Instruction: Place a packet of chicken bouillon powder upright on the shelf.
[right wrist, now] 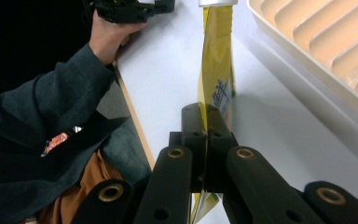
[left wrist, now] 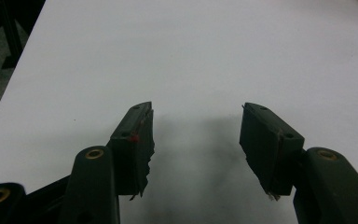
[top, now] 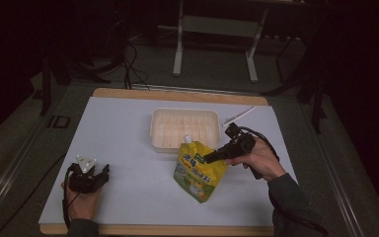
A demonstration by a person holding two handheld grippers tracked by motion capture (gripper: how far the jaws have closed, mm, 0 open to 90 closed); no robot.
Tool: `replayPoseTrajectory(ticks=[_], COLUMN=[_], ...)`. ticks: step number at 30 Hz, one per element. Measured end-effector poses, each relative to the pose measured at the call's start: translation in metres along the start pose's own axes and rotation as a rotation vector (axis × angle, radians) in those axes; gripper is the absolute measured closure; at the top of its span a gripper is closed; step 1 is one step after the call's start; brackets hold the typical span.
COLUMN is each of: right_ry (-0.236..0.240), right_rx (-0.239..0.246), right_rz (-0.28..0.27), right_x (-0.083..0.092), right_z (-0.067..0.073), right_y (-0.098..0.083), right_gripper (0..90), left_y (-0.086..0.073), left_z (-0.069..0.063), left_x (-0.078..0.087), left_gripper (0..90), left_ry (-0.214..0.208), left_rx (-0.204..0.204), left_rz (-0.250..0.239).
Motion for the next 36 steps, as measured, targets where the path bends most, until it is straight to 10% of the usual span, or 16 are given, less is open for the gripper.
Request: replayPoseTrajectory(ticks=[36], right_ry=[-0.037], right_rx=[-0.046], right_rz=[-0.195], right_x=[0.012], right_z=[0.008], right_y=[0.012], right_gripper=[90.0], left_y=[0.000], left_z=[-0.001], left_x=[0.001], left_gripper=[43.7], left_ry=[0.001], left_rx=[-0.005], left_rz=[-0.015])
Point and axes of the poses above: each handheld gripper's, and its own axes: x roughly backward along the jaws, y roughly out of its top, z roughly to its left, the point moved 1 cm from there along -x, roughly forward along the jaws, and after that the axes turned 5 degrees about -y, right-handed, at the moved point
